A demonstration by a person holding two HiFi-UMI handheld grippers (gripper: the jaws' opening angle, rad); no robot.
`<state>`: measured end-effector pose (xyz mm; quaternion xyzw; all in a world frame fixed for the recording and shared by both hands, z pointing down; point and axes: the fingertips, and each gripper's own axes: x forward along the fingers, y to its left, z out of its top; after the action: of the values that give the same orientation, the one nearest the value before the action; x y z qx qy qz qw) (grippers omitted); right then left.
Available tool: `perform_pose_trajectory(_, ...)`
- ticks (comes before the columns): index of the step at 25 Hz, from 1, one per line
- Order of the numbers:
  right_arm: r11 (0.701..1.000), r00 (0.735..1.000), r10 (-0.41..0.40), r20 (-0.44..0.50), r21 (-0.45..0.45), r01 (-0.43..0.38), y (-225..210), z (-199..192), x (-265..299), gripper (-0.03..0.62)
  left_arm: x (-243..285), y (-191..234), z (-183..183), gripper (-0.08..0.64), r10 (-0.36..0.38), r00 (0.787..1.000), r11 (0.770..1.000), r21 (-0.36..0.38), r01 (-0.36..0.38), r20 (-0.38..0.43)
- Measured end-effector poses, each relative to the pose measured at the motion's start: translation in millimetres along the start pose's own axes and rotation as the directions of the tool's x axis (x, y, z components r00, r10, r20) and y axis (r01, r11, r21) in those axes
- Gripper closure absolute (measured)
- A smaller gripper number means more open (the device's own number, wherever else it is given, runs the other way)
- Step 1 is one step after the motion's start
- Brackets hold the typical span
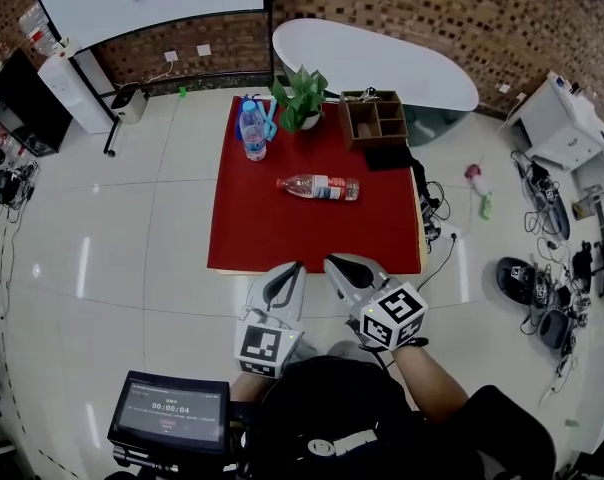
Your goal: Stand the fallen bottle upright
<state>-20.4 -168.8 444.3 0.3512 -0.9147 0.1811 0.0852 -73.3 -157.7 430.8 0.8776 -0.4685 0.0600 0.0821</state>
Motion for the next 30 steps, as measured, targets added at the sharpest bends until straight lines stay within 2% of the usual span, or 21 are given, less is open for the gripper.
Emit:
perform_pose_trajectory(4,0.998,0.999,-0.028,-0.029,-0.056,0.026,-21.2,5.5,10.8,0.588,7.3,10.7,-3.1,0.557,0.011,1.0,1.0,-0.019,-0.011,-0.007)
perform_pose_trajectory(9,0.995,0.997,-0.016,-0.082,-0.104,0.007,-44.3,2.4,20.8,0.586,16.0,16.6,0.0,0.557,0.04,0.999,0.999,0.003,-0.04,-0.01)
perform_pose_trajectory(11,0.987,0.992,-0.016,-0.123,-0.159,-0.004,-53.0,-2.2,26.0,0.584,17.8,19.6,2.6,0.557,0.069,0.998,0.998,0.003,-0.069,-0.009)
perform_pose_trajectory(13,0.966,0.986,-0.03,-0.167,-0.259,-0.014,-63.2,-1.7,34.2,0.58,20.0,21.0,7.4,0.557,0.093,0.996,0.996,0.006,-0.093,-0.004)
perform_pose_trajectory(14,0.943,0.98,-0.041,-0.194,-0.331,-0.026,-68.0,-1.3,40.2,0.577,21.3,21.4,9.5,0.557,0.103,0.995,0.995,0.011,-0.103,-0.002)
perform_pose_trajectory(15,0.906,0.972,-0.058,-0.226,-0.421,-0.044,-72.4,-2.6,47.3,0.554,22.5,22.1,11.1,0.558,0.112,0.994,0.994,0.015,-0.112,0.0)
perform_pose_trajectory(16,0.848,0.961,-0.085,-0.263,-0.525,-0.069,-76.9,-6.6,55.5,0.538,23.1,22.9,12.0,0.558,0.121,0.993,0.992,0.019,-0.121,0.0)
perform_pose_trajectory(18,0.695,0.927,-0.157,-0.341,-0.705,-0.142,-87.3,-22.6,76.6,0.495,22.7,26.3,13.1,0.557,0.142,0.99,0.99,0.024,-0.142,0.001)
perform_pose_trajectory(19,0.631,0.908,-0.183,-0.377,-0.753,-0.186,-92.5,-31.8,89.9,0.46,22.0,29.5,13.8,0.557,0.153,0.988,0.988,0.026,-0.153,0.001)
perform_pose_trajectory(20,0.588,0.89,-0.198,-0.41,-0.776,-0.226,-97.6,-39.7,104.2,0.419,21.1,33.3,14.7,0.557,0.165,0.986,0.986,0.028,-0.165,0.002)
perform_pose_trajectory(21,0.567,0.875,-0.203,-0.439,-0.781,-0.26,-102.6,-46.0,118.3,0.388,20.0,36.7,15.6,0.557,0.178,0.984,0.984,0.029,-0.178,0.003)
perform_pose_trajectory(24,0.539,0.831,-0.213,-0.514,-0.771,-0.338,-117.4,-60.8,155.4,0.339,14.9,42.3,15.9,0.558,0.22,0.976,0.975,0.025,-0.22,0.003)
perform_pose_trajectory(27,0.498,0.783,-0.244,-0.573,-0.766,-0.406,-133.0,-73.2,193.1,0.331,7.9,50.1,13.8,0.557,0.26,0.966,0.965,0.023,-0.26,-0.001)
perform_pose_trajectory(30,0.487,0.722,-0.273,-0.636,-0.738,-0.466,-148.2,-86.0,221.4,0.331,-2.4,61.9,13.4,0.557,0.311,0.95,0.95,0.014,-0.311,-0.003)
